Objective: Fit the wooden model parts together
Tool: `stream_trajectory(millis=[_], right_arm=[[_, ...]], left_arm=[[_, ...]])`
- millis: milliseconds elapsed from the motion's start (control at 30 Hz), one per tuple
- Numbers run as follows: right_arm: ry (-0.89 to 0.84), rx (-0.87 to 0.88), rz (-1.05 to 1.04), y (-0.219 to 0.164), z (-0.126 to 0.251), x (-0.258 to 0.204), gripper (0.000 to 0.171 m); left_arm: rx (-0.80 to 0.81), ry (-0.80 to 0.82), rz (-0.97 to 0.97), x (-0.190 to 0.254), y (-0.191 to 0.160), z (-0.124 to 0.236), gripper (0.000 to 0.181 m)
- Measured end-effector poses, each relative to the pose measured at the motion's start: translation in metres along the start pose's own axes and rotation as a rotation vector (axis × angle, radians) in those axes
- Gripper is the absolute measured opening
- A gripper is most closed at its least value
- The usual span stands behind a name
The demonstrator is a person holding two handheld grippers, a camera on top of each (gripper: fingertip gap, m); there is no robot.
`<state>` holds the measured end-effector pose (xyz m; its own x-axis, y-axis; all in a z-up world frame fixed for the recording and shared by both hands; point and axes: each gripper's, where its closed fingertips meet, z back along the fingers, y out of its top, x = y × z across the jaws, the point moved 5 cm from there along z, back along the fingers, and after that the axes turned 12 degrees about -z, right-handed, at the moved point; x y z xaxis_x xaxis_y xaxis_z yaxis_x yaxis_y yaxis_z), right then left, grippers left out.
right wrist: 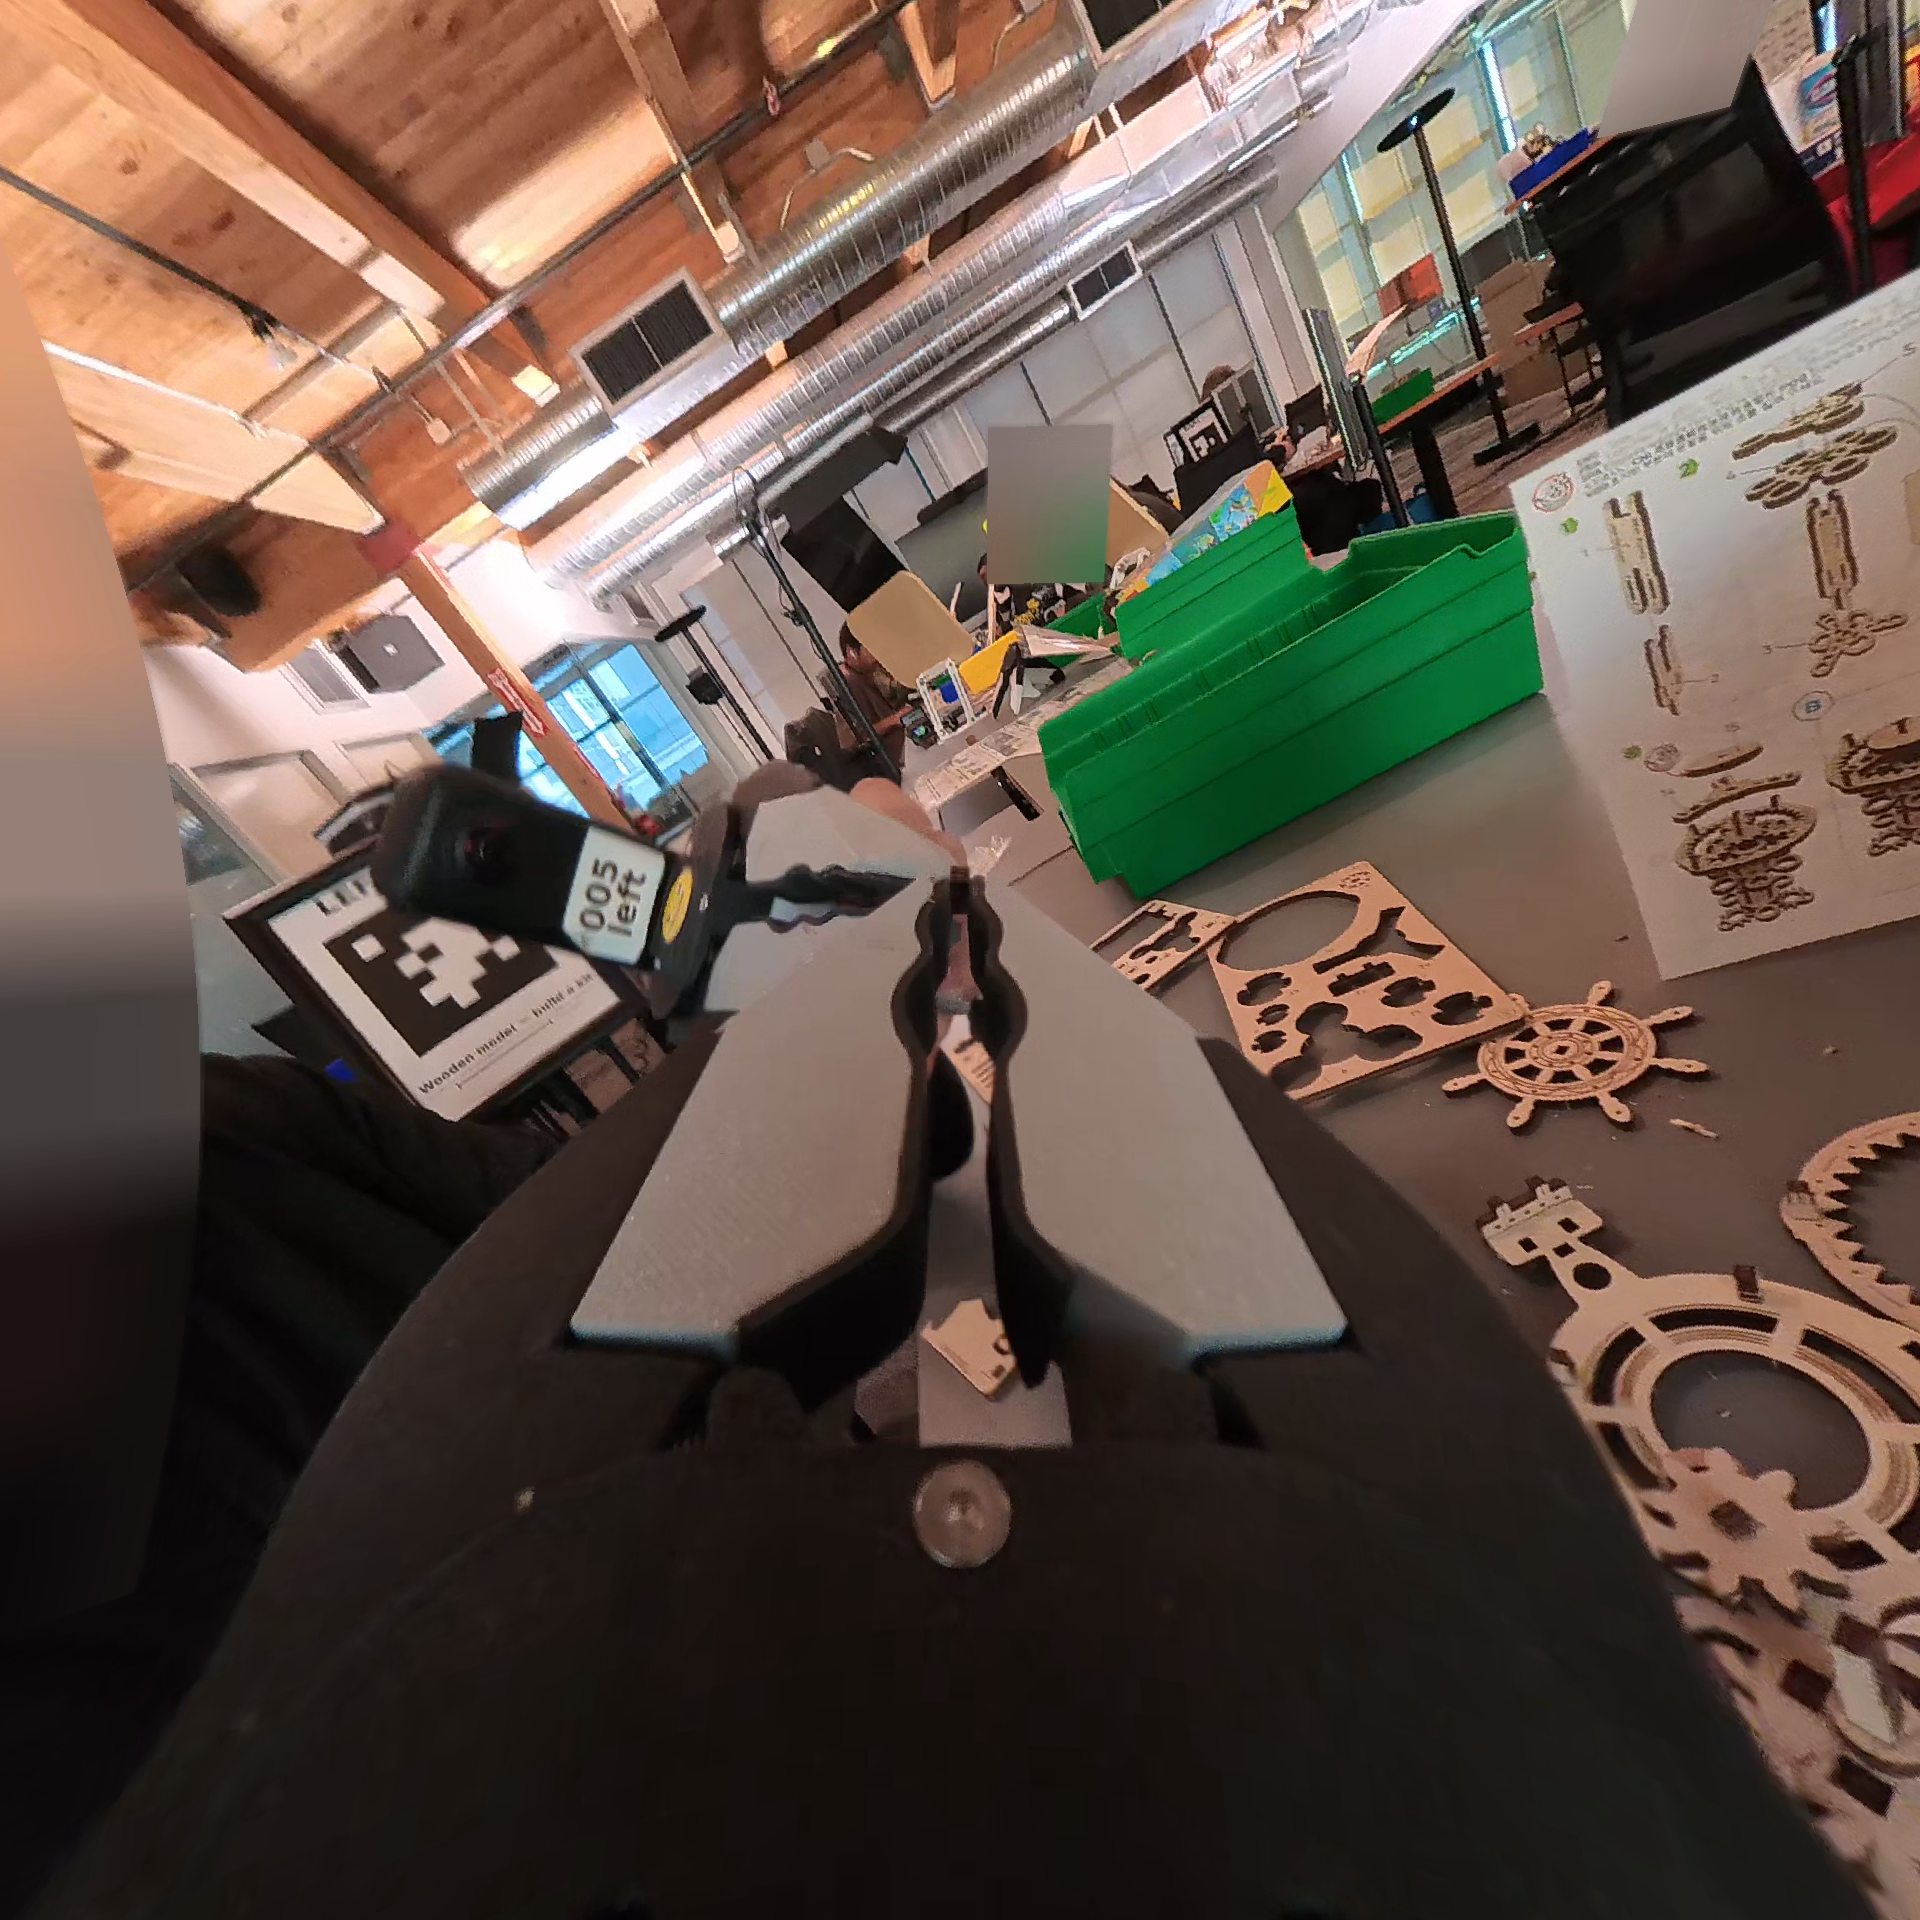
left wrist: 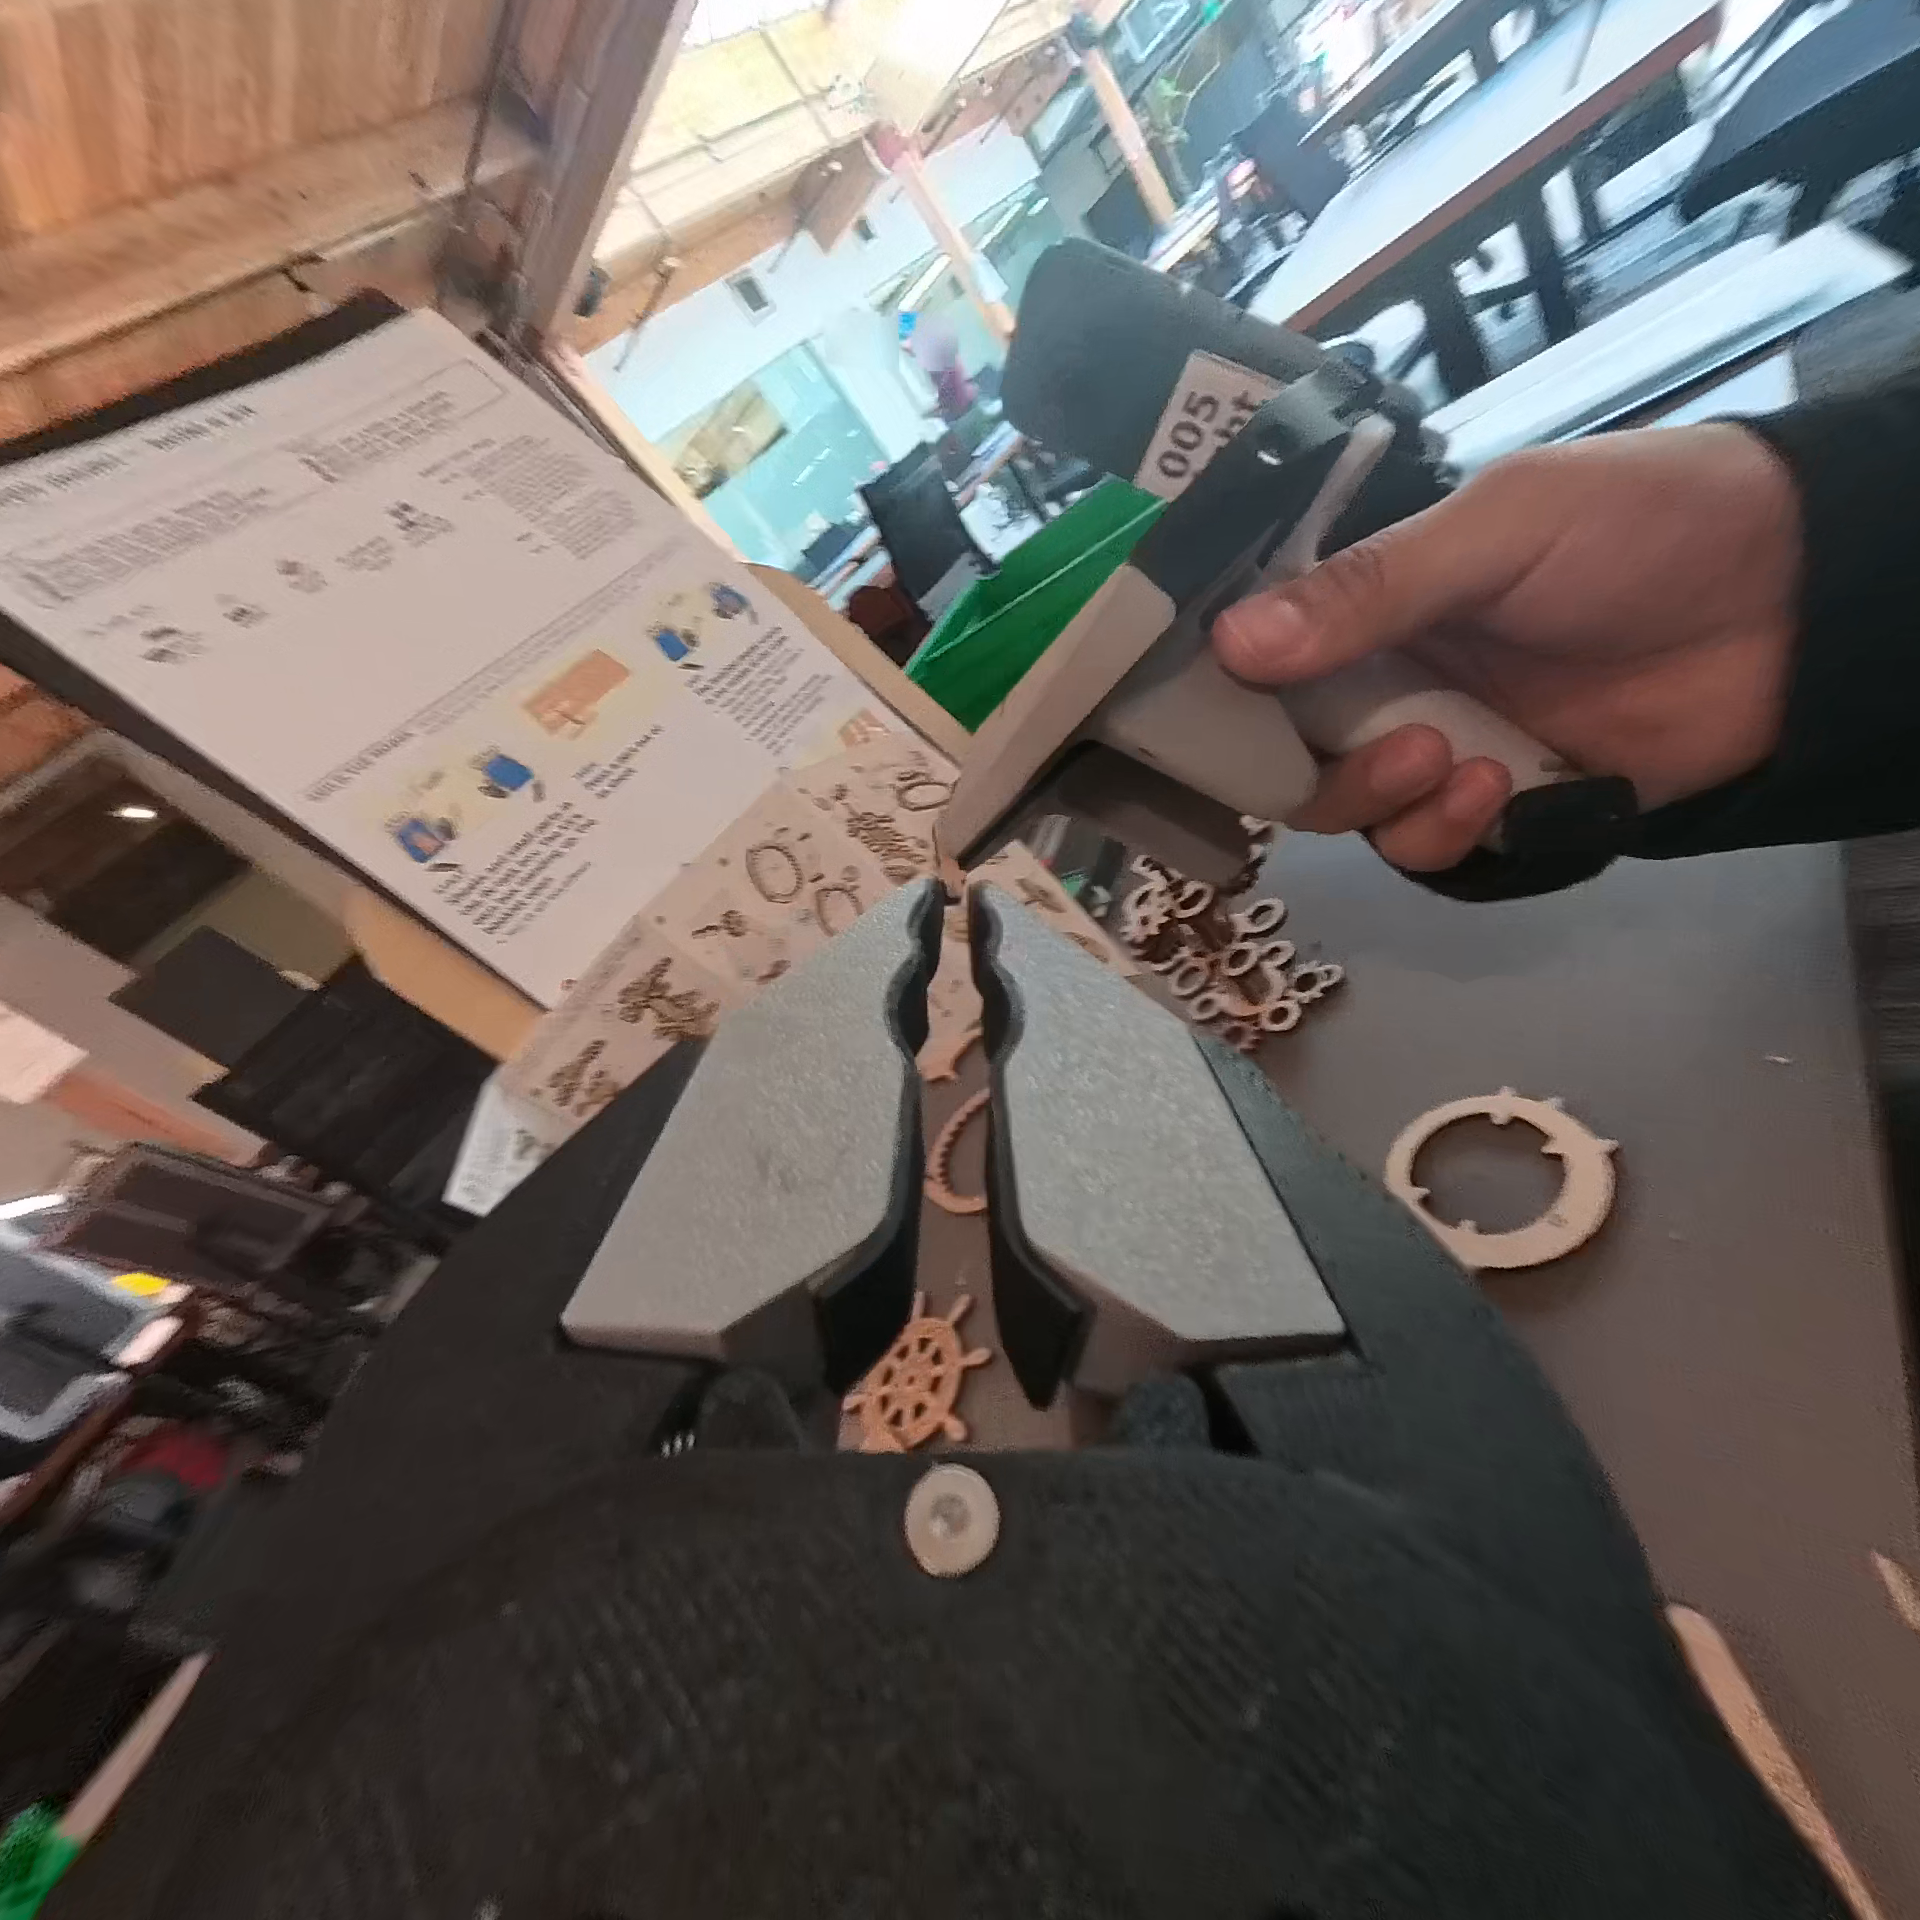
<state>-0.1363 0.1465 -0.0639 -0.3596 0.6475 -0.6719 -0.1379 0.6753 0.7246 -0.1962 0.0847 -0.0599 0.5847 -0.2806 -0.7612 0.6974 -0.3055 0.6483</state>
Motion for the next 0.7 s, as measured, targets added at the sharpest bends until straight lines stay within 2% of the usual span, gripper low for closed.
stream_trajectory(millis=[33, 167, 333, 467, 700], right_arm=[[-0.009, -0.016, 0.021, 0.0, 0.0, 0.0, 0.0], [-0.141, -0.194, 0.215, -0.015, -0.004, 0.007, 0.0], [-0.217, -0.485, 0.336, -0.05, -0.021, 0.019, 0.0], [-0.26, -0.65, 0.409, -0.076, -0.024, 0.034, 0.0], [-0.253, -0.766, 0.371, -0.102, -0.027, 0.048, 0.0]], left_arm=[[0.019, -0.051, 0.036, 0.001, 0.001, 0.001, 0.002], [0.052, -0.32, 0.18, -0.004, -0.007, 0.022, 0.002], [-0.078, -0.579, 0.549, -0.003, -0.054, 0.046, 0.007], [-0.177, -0.576, 0.583, 0.019, -0.088, 0.049, 0.0], [-0.2, -0.62, 0.544, 0.048, -0.098, 0.044, 0.0]])
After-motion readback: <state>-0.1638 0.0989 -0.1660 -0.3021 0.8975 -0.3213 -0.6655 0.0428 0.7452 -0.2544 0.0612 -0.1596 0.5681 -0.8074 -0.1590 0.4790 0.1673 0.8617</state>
